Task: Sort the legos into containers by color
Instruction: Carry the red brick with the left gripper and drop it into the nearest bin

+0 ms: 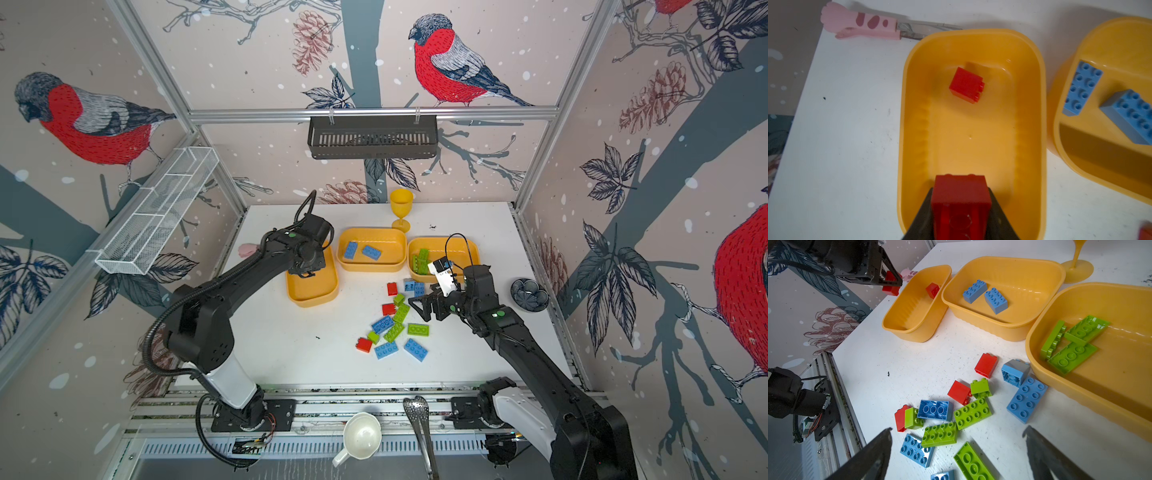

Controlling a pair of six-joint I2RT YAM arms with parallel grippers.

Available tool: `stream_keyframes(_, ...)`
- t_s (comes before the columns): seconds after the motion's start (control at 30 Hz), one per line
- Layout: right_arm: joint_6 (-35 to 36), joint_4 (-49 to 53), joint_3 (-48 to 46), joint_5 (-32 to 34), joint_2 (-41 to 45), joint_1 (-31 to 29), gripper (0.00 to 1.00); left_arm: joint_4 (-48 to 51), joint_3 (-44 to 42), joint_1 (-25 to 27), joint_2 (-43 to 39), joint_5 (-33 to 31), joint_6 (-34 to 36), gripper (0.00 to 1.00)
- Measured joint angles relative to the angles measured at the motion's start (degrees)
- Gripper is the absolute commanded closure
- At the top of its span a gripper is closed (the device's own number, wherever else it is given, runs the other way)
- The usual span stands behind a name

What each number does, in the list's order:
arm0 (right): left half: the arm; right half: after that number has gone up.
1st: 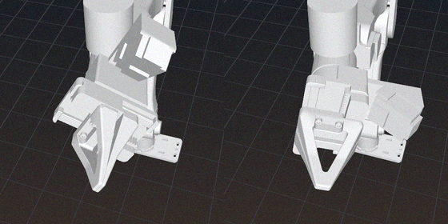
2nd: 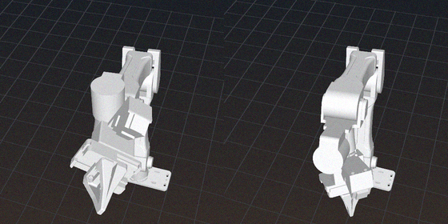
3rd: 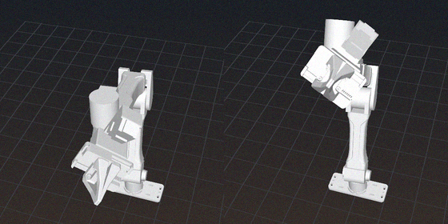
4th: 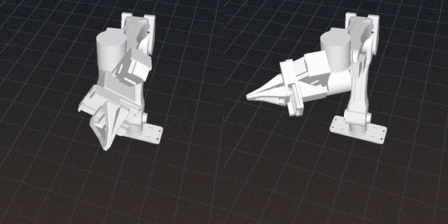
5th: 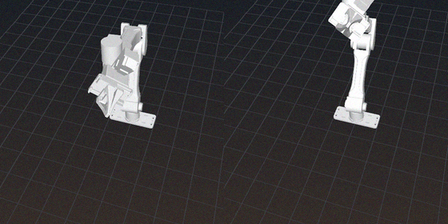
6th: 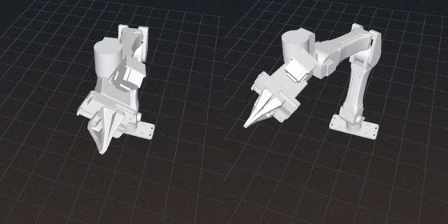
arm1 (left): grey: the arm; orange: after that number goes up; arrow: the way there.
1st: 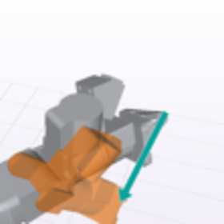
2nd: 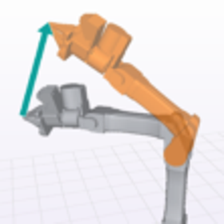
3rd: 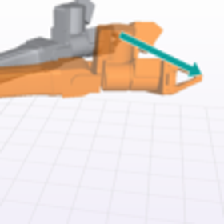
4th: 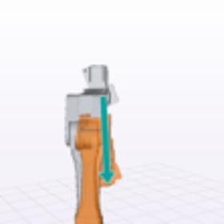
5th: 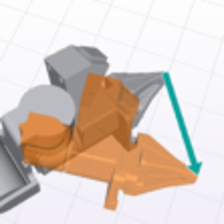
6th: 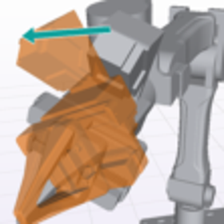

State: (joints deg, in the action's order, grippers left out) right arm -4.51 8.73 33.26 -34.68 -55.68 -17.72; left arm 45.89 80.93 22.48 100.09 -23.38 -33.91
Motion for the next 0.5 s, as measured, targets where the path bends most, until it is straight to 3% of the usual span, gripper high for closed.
stream_keyframes(0.17, -0.2, -0.4, 0.6, 0.0, -0.9, -0.9, 0.01, -2.6, 1.9, -4.3, 5.3, -1.0, 6.7, 0.72)
stream_keyframes(0.33, -0.2, -0.7, 1.1, 0.0, -1.8, -1.6, 0.01, -3.7, 4.1, -6.1, 9.1, -0.7, 10.0, 0.4)
stream_keyframes(0.5, -0.3, -0.8, 1.5, 0.1, -2.4, -1.8, 0.01, -2.9, 5.6, -5.9, 8.2, 1.0, 9.8, 0.24)
